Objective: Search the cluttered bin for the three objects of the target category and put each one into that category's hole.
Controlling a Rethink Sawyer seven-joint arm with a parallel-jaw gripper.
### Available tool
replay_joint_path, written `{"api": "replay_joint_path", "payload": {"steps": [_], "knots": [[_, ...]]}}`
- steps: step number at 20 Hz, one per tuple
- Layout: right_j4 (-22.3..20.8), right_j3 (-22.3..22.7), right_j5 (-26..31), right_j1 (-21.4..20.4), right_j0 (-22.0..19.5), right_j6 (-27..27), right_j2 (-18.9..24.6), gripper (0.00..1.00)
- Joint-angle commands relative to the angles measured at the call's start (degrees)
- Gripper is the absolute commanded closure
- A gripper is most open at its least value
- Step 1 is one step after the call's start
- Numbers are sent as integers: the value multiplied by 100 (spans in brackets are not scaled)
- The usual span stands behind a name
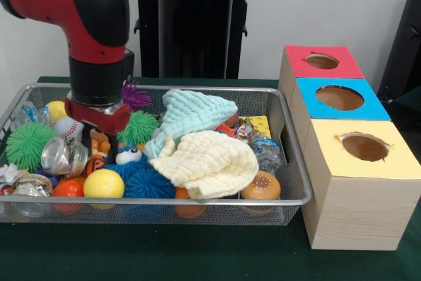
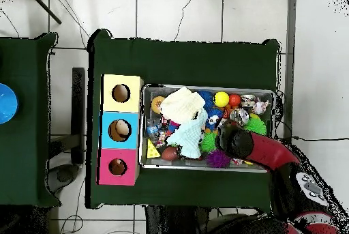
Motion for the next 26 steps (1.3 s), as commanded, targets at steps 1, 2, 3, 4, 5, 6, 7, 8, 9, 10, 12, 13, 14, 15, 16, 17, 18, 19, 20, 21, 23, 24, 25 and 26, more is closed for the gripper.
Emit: {"api": "replay_joint_path", "payload": {"steps": [1, 2, 3, 4, 5, 6, 7, 8, 9, 10, 12, 13, 14, 15, 16, 17, 18, 19, 20, 21, 23, 24, 25, 26], "knots": [[309, -480, -829, 606, 392, 1202, -149, 0], [344, -504, -838, 630, 405, 1186, -166, 0], [378, -473, -879, 648, 400, 1180, -160, 0], [410, -475, -900, 658, 405, 1163, -173, 0], [445, -460, -939, 678, 397, 1158, -171, 0], [466, -472, -932, 676, 382, 1129, -160, 0], [490, -457, -952, 682, 355, 1110, -136, 0], [517, -457, -928, 674, 333, 1080, -119, 0], [526, -439, -923, 667, 289, 1048, -75, 0], [534, -436, -902, 649, 263, 1017, -48, 0], [538, -420, -859, 620, 185, 952, 24, 0], [527, -413, -851, 615, 140, 913, 67, 0], [530, -415, -841, 602, 129, 889, 72, 0], [514, -413, -838, 597, 105, 850, 100, 0], [482, -417, -845, 593, 91, 804, 118, 0], [451, -421, -853, 588, 77, 758, 135, 0], [445, -413, -832, 583, 55, 737, 165, 100], [415, -435, -893, 587, 113, 739, 92, 100], [385, -458, -953, 590, 171, 740, 20, 100], [355, -480, -1013, 594, 230, 742, -52, 100], [378, -473, -1026, 588, 261, 781, -96, 100], [396, -480, -1017, 586, 278, 798, -127, 100], [369, -472, -1071, 584, 271, 791, -121, 100], [358, -462, -1109, 584, 282, 800, -135, 100]]}}
